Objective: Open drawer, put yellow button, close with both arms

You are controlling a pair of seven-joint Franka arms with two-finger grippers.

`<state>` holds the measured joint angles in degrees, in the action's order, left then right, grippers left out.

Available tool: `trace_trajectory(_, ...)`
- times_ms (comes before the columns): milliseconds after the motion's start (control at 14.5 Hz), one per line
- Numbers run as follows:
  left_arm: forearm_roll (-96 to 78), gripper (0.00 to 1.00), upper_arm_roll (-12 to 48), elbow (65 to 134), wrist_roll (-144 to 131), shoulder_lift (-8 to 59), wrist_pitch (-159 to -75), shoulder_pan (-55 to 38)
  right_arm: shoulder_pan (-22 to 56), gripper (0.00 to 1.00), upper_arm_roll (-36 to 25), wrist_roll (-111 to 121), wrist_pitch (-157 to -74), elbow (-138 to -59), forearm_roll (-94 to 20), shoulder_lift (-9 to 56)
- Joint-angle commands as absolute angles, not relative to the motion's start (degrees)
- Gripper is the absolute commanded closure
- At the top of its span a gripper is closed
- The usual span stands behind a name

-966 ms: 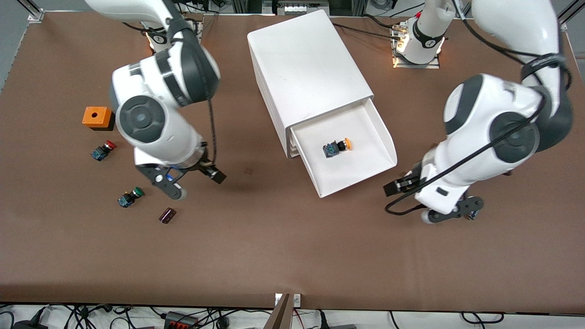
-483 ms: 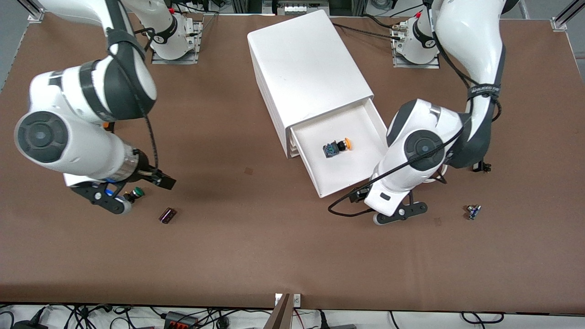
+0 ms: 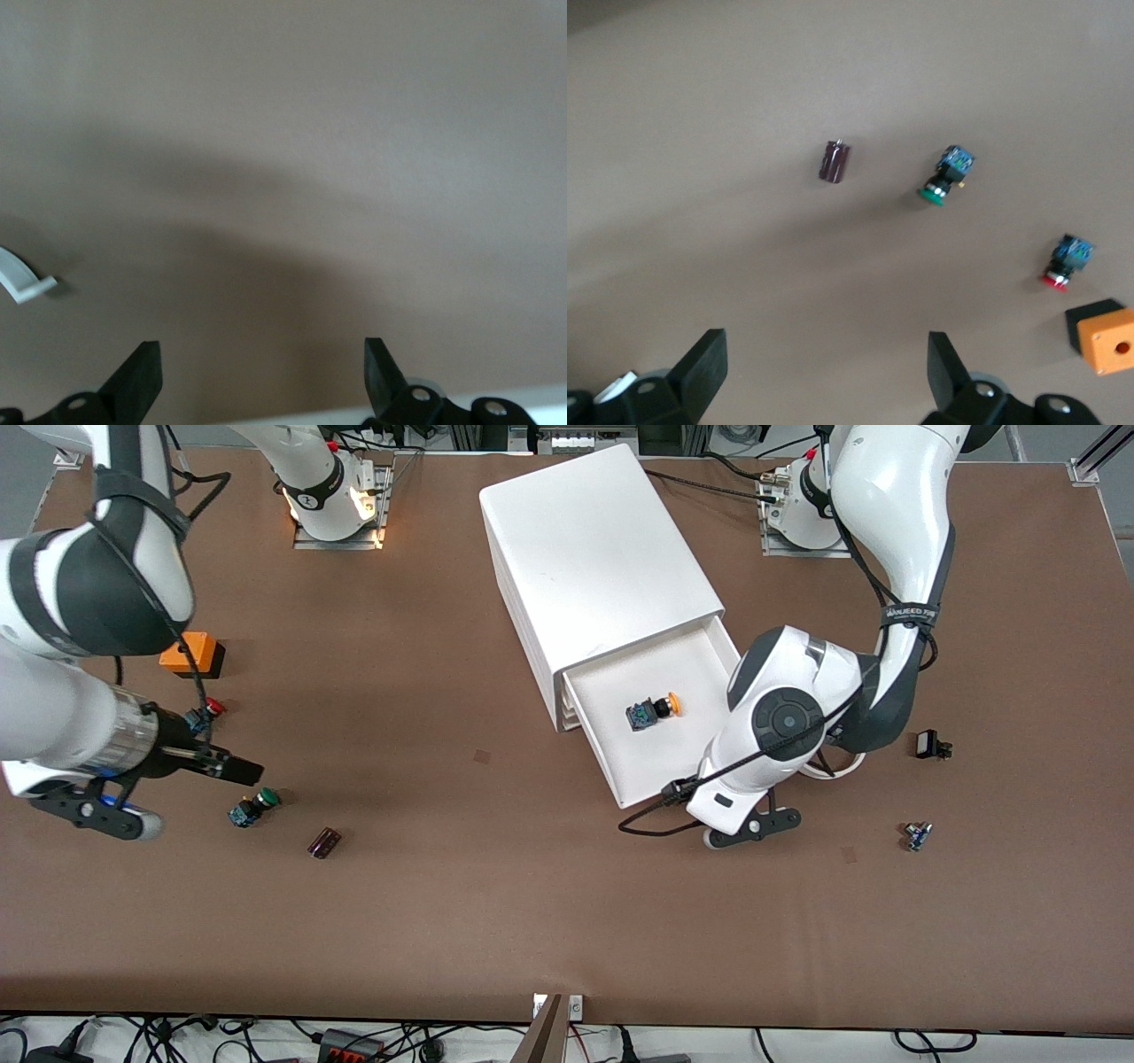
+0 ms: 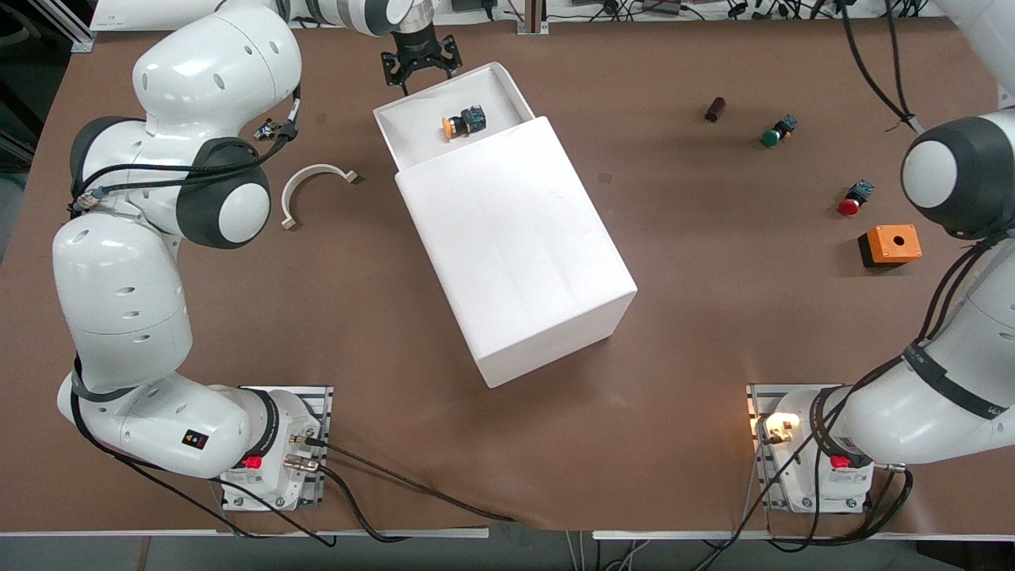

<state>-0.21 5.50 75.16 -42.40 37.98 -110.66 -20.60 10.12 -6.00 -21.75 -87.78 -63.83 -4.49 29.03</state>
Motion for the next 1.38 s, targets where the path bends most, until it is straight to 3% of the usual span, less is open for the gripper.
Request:
trace_trajectory(0, 0.1, 0.0, 6.4, 81.9, -44.3, 33.0, -111.0, -20.4, 6.7, 0.0, -4.8, -16.1, -91.6, -73.3, -4.7, 20.9)
trace_trajectory(414, 0.0, 0.0, 10.3, 88.9, -44.4, 28.9, -110.6, -20.0, -3.4, 0.0, -0.3, -5.9, -91.8, -77.3, -3.8, 13.5)
trace_trajectory(828, -9.1, 0.0, 11.4, 89.4, -44.2, 28.0, -105.9, -20.1, -3.1, 0.0, -2.3, 0.7, -91.3, -77.5, -1.1, 12.0)
trace_trajectory(1310, -9.2, 0.0, 16.5, 95.8, -44.2, 24.3, -105.2, -19.3, -2.4, 0.0, -2.4, 0.5, -91.8, -81.3, 2.2, 9.5)
